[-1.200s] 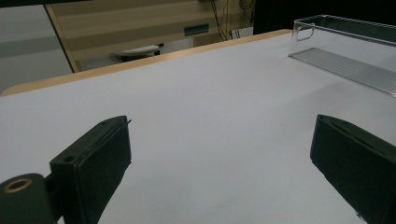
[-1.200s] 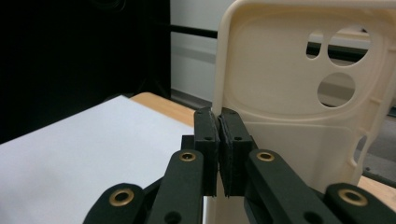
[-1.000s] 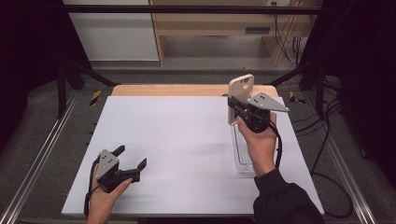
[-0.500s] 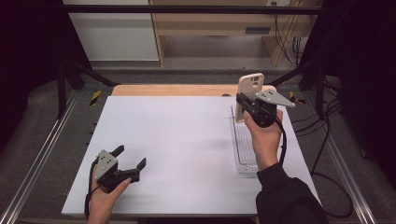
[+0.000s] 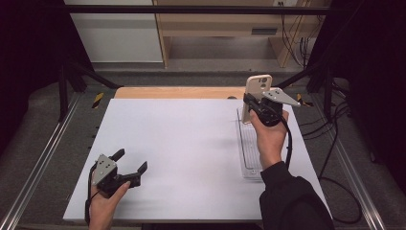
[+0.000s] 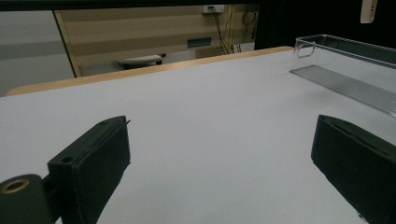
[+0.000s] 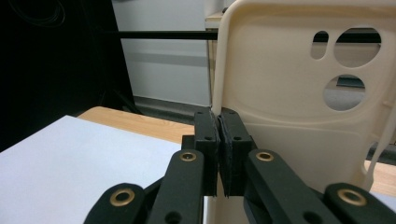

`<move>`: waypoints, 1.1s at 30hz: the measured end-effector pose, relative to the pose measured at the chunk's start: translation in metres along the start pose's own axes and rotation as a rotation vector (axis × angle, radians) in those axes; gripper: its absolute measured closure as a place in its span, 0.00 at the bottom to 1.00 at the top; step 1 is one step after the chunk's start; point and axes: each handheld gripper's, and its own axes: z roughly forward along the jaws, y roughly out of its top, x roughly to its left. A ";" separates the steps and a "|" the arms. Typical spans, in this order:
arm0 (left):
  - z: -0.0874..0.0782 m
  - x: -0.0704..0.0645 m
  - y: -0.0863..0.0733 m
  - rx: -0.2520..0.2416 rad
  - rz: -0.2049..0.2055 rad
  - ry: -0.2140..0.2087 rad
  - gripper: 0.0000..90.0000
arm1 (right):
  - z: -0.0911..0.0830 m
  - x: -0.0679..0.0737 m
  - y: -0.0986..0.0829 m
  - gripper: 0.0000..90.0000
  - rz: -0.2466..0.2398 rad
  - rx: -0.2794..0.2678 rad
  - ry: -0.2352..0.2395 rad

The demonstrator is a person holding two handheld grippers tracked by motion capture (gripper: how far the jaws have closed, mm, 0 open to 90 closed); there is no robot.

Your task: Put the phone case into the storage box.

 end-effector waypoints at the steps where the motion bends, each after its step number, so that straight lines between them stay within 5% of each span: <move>1: 0.000 0.000 0.000 -0.001 0.001 0.000 0.05 | 0.001 0.000 0.000 0.97 0.001 0.002 -0.004; 18: -0.003 0.002 0.000 -0.013 -0.005 0.009 0.05 | 0.040 -0.020 -0.019 0.97 0.040 0.015 -0.064; 33: -0.002 -0.003 0.000 -0.024 0.006 0.002 0.05 | 0.056 -0.030 -0.030 0.97 0.058 0.046 -0.095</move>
